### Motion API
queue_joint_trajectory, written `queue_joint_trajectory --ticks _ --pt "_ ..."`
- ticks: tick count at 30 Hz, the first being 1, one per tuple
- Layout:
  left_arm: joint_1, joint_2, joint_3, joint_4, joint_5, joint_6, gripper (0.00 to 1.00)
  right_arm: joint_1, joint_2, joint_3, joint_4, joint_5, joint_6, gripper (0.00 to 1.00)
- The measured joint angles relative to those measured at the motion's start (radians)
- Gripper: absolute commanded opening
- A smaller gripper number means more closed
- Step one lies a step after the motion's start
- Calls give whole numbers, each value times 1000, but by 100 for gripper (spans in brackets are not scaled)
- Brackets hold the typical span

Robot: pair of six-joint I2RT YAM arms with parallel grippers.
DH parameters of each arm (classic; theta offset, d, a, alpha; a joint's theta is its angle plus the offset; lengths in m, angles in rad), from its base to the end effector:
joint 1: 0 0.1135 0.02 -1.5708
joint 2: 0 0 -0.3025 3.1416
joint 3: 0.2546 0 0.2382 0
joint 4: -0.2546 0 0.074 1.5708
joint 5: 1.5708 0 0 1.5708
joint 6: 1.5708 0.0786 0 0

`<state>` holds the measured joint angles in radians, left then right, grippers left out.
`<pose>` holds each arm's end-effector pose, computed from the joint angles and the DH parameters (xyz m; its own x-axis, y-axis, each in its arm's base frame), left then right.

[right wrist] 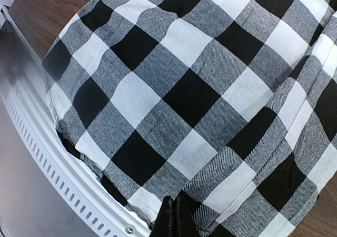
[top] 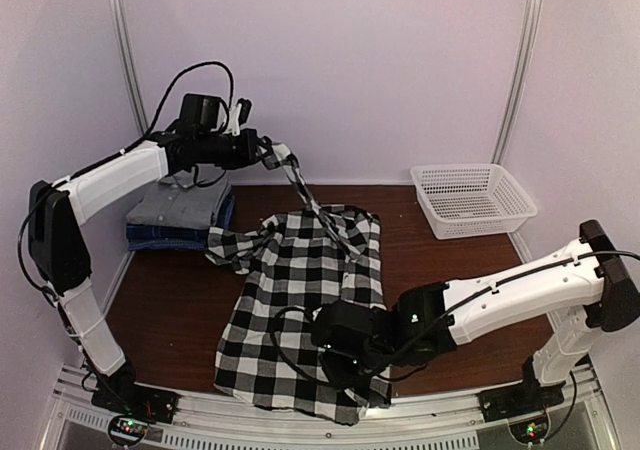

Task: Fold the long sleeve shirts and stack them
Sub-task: Fold the flattened shirt at the center of the board.

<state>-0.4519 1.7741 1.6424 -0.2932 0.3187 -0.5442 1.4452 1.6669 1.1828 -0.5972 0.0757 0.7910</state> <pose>0.3967 -0.2199 0.3777 -0.6649 -0.2238 -0.7126 0.3825 0.7174 -0.5822 0.0501 0.3491 0.2259 -0.7780 -0.5018 -0.3781 -0.6138 0.7353 0.2874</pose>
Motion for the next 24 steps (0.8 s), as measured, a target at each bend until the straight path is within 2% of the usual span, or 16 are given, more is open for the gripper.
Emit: queue_joint_trajectory --ticks 10,24 --pt "25 -19 -51 -23 -40 31 0 -52 36 -53 154 -135 -31 0" --pt "25 -82 -109 -48 -122 57 0 -55 63 -75 213 -217 -59 0"
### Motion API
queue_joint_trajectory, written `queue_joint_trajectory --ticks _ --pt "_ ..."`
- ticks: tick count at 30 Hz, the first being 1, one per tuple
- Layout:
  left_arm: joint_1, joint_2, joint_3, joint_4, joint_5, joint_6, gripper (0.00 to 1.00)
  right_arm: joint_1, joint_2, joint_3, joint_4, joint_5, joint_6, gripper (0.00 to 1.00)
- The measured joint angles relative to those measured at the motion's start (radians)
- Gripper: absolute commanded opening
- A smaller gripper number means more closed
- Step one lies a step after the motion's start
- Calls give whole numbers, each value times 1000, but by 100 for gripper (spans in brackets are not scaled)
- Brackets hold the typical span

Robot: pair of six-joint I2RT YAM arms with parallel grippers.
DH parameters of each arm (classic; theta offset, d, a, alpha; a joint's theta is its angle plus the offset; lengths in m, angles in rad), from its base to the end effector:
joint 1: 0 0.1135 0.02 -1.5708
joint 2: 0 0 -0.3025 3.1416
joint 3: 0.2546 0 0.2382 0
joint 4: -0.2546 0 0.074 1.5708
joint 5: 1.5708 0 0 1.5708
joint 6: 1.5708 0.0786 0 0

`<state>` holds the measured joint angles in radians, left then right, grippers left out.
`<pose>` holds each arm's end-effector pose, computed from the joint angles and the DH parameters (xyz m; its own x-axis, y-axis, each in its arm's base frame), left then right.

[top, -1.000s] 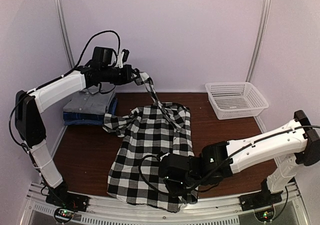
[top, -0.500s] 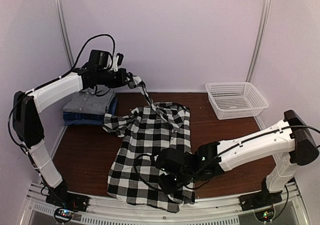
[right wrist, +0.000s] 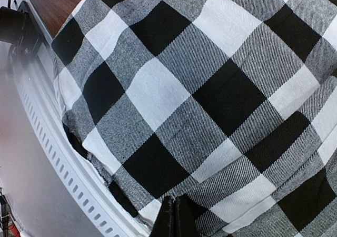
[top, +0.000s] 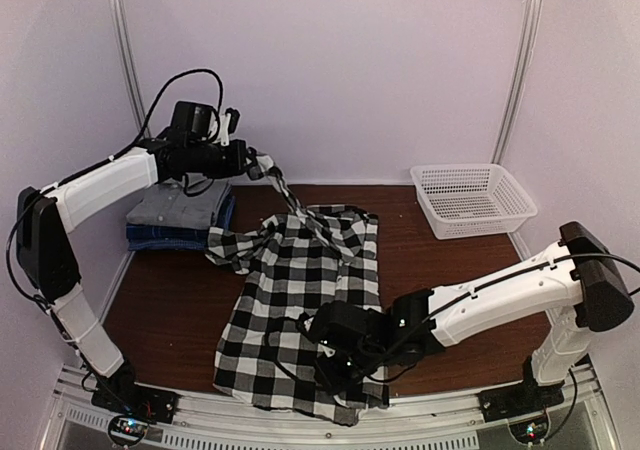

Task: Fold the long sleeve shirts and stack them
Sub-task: Fold the flattened shirt at the center of the board.

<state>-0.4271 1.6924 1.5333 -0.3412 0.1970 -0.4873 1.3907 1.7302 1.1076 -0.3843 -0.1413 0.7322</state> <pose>0.3817 -0.1906 0.3640 -0.6492 -0.2090 -0.7313 0.2926 0.8188 -0.4938 0.0556 0.3674 0.1982 -0.7728 -0.5493 -0.3179 -0.6332 0.6327 0.4458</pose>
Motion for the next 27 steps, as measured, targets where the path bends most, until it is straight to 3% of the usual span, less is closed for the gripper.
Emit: queue_joint_trajectory --ticks 27 --pt "0 -64 -75 -4 -104 -1 0 -5 2 -55 53 -32 -1 0"
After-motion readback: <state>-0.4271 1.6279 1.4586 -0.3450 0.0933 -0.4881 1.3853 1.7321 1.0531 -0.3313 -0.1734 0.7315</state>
